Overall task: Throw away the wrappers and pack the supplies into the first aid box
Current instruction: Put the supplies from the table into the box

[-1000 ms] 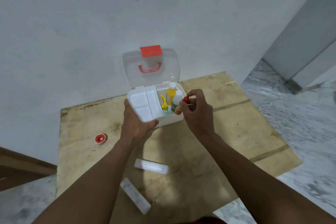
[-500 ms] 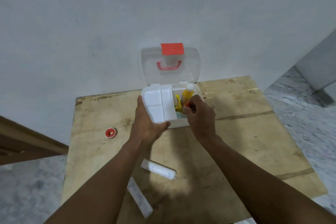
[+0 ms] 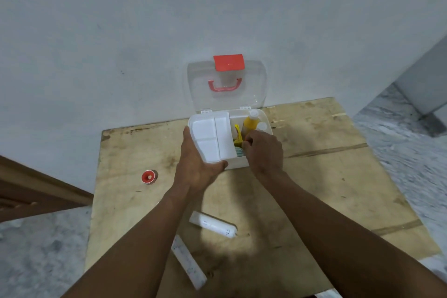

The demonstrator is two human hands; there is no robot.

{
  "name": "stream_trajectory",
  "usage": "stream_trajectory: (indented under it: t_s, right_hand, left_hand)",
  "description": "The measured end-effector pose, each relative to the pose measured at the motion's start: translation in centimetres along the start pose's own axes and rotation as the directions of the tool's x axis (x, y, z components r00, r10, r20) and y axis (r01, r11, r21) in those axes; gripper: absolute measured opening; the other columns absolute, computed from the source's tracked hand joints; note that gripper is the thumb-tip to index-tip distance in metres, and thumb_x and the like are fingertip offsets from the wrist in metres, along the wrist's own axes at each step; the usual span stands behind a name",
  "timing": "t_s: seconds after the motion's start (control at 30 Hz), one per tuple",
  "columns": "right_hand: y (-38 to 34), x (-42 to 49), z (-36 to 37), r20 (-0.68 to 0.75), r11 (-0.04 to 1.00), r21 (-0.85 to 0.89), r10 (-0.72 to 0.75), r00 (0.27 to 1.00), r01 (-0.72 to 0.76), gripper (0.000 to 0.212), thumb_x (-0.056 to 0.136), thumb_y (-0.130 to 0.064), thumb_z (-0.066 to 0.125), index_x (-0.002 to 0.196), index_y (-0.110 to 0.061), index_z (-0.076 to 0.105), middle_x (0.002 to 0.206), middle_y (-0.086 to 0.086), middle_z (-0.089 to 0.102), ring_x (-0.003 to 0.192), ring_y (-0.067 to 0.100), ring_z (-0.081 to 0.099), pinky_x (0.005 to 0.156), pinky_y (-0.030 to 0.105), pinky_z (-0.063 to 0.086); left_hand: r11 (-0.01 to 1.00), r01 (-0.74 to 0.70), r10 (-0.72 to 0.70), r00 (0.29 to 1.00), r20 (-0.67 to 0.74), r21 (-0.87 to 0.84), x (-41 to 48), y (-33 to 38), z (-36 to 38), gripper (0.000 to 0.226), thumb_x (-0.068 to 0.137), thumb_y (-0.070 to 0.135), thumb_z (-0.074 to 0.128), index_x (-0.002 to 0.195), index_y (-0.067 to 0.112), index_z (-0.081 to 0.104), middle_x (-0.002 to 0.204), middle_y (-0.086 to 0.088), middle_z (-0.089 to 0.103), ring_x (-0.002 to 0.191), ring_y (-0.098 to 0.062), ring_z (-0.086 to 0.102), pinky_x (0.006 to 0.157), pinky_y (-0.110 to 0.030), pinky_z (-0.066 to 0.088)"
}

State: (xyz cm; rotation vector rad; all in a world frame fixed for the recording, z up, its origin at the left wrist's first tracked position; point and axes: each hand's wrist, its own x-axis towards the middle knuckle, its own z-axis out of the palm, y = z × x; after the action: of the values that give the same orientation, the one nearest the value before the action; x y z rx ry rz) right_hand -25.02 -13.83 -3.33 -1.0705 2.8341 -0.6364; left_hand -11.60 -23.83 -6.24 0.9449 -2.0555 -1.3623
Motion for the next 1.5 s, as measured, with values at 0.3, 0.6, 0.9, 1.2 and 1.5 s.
stream_trajectory:
  t_s: [0.3,0.6,0.9,1.2,1.5]
  right_hand:
    - [0.4,0.4,-0.3,0.058,0.996,-0.058,-0.065,0.996,0.068,0.018,0.093,-0.017,0.057,0.101,-0.014,0.073,0.092,0.008,0.075,0.083,0.030,0.069,0.076,0.037,0.056]
    - [1.7,-2.4,-1.8,-0.200,0.986,0.078,-0.128,0.971,0.145,0.006,0.087,-0.011,0.067,0.086,-0.010,0.072,0.078,0.008,0.073,0.068,0.026,0.066,0.061,0.037,0.054]
    - [3.7,-6.0,-2.0,-0.030,0.979,0.201,0.036,0.999,-0.029,0.052,0.081,-0.029,0.078,0.126,-0.011,0.058,0.112,0.009,0.068,0.104,0.027,0.062,0.087,0.038,0.050]
    - [6.8,-1.7,-4.1,0.292,0.984,0.173,-0.011,0.956,-0.042,0.122,0.060,-0.052,0.088,0.155,-0.018,0.021,0.160,0.005,0.029,0.146,0.024,0.029,0.118,0.046,0.029]
    - [8.0,5.1,-3.9,0.424,0.911,0.369,-0.341,0.839,0.184,0.127,0.037,-0.060,0.091,0.145,-0.032,0.032,0.143,-0.006,0.044,0.132,0.017,0.045,0.108,0.047,0.043]
  left_hand:
    - [1.000,-0.006,0.006,1.000,0.002,0.025,0.2,-0.3,0.0,0.107,0.049,0.034,0.091,0.136,0.027,0.029,0.123,0.011,0.049,0.113,-0.005,0.053,0.081,-0.022,0.053]
    - [0.999,-0.045,0.045,0.998,0.033,-0.007,0.2,-0.3,-0.2,0.099,0.054,0.025,0.090,0.132,0.024,0.029,0.120,0.010,0.048,0.108,0.007,0.050,0.075,-0.009,0.043]
    - [0.999,-0.051,0.051,0.998,0.043,0.004,0.3,-0.4,-0.5,0.100,0.056,0.020,0.091,0.134,0.014,0.028,0.124,0.003,0.047,0.111,-0.009,0.050,0.081,-0.010,0.038]
    - [1.000,-0.016,0.016,1.000,0.022,0.004,-0.2,-0.1,0.0,0.102,0.051,0.027,0.087,0.134,0.013,0.029,0.120,0.006,0.045,0.109,-0.009,0.048,0.078,-0.010,0.038]
    - [0.999,0.018,-0.020,0.998,0.063,0.029,0.2,0.3,0.2,0.099,0.054,0.026,0.086,0.135,0.024,0.029,0.123,0.017,0.042,0.114,0.013,0.043,0.087,-0.013,0.042]
